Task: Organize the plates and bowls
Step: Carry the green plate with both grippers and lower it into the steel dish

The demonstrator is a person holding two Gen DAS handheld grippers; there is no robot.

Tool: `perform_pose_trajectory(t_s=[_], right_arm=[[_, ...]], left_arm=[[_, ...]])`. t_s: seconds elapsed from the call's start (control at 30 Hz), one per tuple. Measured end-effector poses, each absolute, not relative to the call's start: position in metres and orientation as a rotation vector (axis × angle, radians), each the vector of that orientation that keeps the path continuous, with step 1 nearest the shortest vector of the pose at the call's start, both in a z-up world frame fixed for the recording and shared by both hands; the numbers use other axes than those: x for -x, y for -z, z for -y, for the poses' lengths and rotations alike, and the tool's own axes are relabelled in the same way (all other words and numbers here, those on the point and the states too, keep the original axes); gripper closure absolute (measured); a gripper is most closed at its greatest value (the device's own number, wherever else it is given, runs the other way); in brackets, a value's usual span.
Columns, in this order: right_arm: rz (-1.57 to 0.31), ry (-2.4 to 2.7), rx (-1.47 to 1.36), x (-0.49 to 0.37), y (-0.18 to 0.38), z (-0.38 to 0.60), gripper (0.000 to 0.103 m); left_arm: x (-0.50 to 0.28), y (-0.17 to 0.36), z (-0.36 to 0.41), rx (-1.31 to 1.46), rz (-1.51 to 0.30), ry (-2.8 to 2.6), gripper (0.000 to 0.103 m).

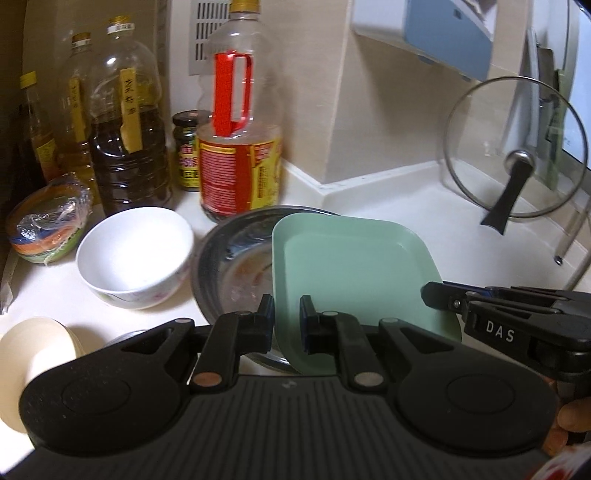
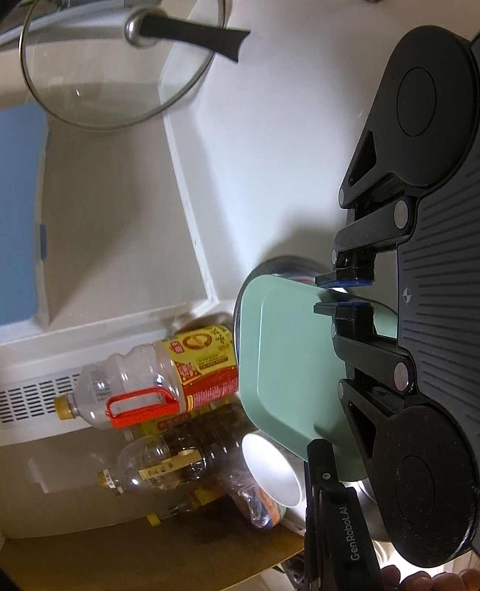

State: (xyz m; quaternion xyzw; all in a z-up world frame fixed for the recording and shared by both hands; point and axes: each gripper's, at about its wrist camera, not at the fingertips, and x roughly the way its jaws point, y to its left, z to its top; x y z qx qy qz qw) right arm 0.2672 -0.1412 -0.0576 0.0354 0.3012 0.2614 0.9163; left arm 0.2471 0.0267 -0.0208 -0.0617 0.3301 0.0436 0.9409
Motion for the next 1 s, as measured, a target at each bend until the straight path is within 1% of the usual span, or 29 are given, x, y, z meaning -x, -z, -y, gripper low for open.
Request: perform_pose_trajectory(t_s=[0.47,1.0], right_arm=[[-0.66,-0.554,-0.041,-0.311,0.075,0.109,0.095],[-0.725,-0.543,-0.043,-0.332,0.09,0.098,0.095]], left_arm=[[-0.28,0.039,-0.05,0.131,-0.733,-0.121,0.091],[-0.298,0.051,-0.058,0.124,-0.783,-0.117,0.091]])
